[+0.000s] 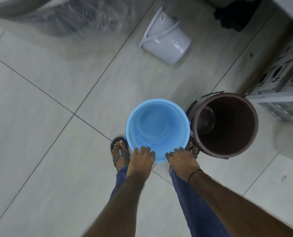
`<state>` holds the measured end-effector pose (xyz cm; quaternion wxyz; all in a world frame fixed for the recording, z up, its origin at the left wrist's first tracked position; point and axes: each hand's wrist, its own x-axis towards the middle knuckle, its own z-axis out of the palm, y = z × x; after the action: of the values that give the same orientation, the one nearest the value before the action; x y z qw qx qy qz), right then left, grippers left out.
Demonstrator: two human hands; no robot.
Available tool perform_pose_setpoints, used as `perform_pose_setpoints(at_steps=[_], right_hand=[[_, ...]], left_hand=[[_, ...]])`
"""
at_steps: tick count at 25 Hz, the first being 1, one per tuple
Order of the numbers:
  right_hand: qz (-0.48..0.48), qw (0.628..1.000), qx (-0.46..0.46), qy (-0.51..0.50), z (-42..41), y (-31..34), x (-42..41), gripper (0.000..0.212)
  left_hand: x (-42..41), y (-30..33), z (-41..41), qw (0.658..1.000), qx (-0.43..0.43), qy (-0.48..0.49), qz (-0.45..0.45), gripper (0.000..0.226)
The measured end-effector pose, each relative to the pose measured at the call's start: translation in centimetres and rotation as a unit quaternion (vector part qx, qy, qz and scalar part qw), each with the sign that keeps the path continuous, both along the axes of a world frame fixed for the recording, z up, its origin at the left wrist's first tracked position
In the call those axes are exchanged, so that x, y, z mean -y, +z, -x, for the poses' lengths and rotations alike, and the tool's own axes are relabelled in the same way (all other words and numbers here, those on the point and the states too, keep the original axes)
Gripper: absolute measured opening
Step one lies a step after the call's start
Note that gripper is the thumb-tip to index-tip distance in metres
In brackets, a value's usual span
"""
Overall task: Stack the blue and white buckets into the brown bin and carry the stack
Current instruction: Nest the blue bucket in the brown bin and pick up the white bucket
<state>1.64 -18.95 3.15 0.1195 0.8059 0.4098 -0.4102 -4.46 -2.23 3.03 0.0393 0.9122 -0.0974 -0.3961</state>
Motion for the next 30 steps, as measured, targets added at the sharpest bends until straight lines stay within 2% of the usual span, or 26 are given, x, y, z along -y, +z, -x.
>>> perform_pose_setpoints(at_steps=[3,7,9,12,16,19,21,23,26,28,30], right_hand=[[-0.009,0.999,0.018,-0.033,-3.4,4.2,0.1,0.055],[-0.045,0.996,0.06,-0.051,-11.7,9.2,-1.4,0.058],[-0.056,0.993,0.088,-0.054,-16.5,10.2,-2.8,0.056],[-0.073,0.988,0.12,-0.061,-24.3,8.5,-6.2,0.054],[-0.11,0.973,0.182,-0.093,-34.1,0.5,-12.0,0.063],[-0.079,0.971,0.226,-0.031,-41.8,-5.8,-17.1,0.075],[-0.043,0.964,0.264,0.009,-46.3,-8.2,-19.8,0.077],[0.017,0.966,0.256,0.029,-49.5,-10.0,-21.4,0.065],[0.055,0.97,0.232,0.036,-51.2,-9.6,-21.2,0.037],[0.045,0.973,0.224,0.024,-50.4,-7.7,-19.7,0.028],[-0.03,0.969,0.246,0.011,-48.7,-6.4,-17.2,0.023]], left_hand=[[-0.5,3.8,-3.2,0.999,-0.019,0.033,-0.006,0.033],[-1.8,8.3,-9.7,0.996,-0.006,0.089,0.002,0.039],[-2.9,8.6,-13.6,0.993,0.01,0.119,0.012,0.04],[-5.5,5.3,-20.6,0.979,0.035,0.197,0.039,0.039],[-9.5,-4.1,-30.7,0.918,0.06,0.37,0.128,0.043],[-11.5,-10.6,-38.8,0.839,0.084,0.503,0.187,0.049],[-12.5,-13.7,-43.6,0.824,0.095,0.516,0.216,0.055],[-13.1,-16.9,-46.9,0.829,0.093,0.49,0.253,0.056],[-13.4,-18.3,-48.4,0.869,0.093,0.415,0.253,0.031],[-13.0,-16.9,-47.8,0.902,0.085,0.35,0.239,0.023],[-12.3,-14.9,-46.1,0.925,0.095,0.278,0.239,0.028]])
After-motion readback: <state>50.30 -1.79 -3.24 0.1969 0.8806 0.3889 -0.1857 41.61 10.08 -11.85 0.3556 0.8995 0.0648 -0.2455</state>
